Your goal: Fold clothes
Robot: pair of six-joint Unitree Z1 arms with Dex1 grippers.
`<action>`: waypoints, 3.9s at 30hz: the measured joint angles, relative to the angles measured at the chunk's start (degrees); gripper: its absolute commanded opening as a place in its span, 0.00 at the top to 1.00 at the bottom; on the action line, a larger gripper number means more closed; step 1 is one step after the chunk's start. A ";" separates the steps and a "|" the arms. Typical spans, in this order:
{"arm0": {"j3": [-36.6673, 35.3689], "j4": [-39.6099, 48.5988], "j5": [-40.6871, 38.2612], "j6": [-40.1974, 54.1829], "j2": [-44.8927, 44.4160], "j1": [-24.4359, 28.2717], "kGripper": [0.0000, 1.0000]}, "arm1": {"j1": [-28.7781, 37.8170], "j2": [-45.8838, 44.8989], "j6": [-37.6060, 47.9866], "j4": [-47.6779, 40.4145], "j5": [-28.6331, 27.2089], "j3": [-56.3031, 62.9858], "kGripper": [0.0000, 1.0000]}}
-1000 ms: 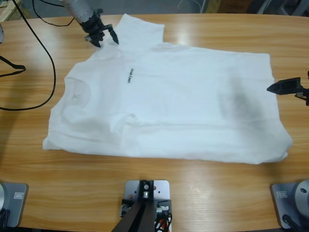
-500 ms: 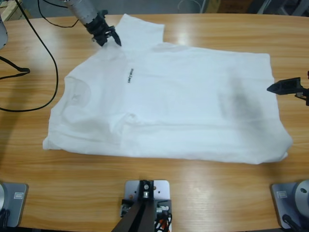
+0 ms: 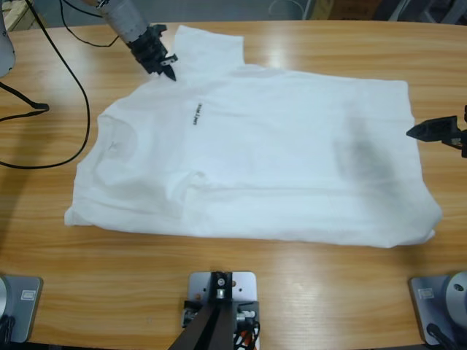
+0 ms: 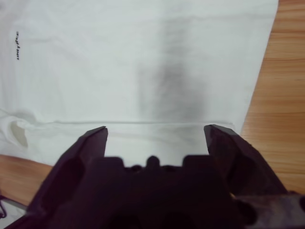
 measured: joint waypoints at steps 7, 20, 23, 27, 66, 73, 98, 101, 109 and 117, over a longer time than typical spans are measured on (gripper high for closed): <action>0.01 3.68 -0.82 3.19 -0.06 0.24 1.00 | -0.71 -0.31 0.00 0.02 0.00 0.00 0.17; 0.07 4.04 0.39 8.48 -5.69 -1.94 1.00 | -0.74 -3.97 0.04 0.65 2.18 0.00 0.17; 0.41 4.05 0.40 8.93 -8.39 -2.27 1.00 | -0.74 -3.97 0.11 0.75 2.53 0.00 0.17; 15.11 -2.48 0.00 9.29 -14.73 -2.31 1.00 | -0.91 -3.94 0.24 1.24 2.58 -0.01 0.16; 41.69 -17.93 -1.67 11.02 -24.09 -1.75 1.00 | -28.89 47.87 -6.59 -19.94 21.47 -21.56 0.09; 41.69 -18.20 -1.67 11.02 -24.09 -1.38 1.00 | -28.91 49.10 -7.03 -19.95 21.47 -22.42 0.10; 41.69 -18.21 -1.70 11.40 -24.09 -1.32 1.00 | -27.53 50.73 -9.81 -20.06 21.47 -22.21 1.00; 41.69 -18.21 -1.71 11.43 -24.09 -1.32 1.00 | -27.52 50.98 -10.16 -19.93 21.47 -21.90 1.00; 41.69 -18.21 -1.71 11.78 -24.09 -1.32 1.00 | -27.47 51.47 -10.88 -19.60 21.28 -21.88 1.00; 41.69 -18.21 -1.71 12.17 -24.09 -1.32 1.00 | -27.38 50.70 -11.29 -17.51 20.93 -21.88 1.00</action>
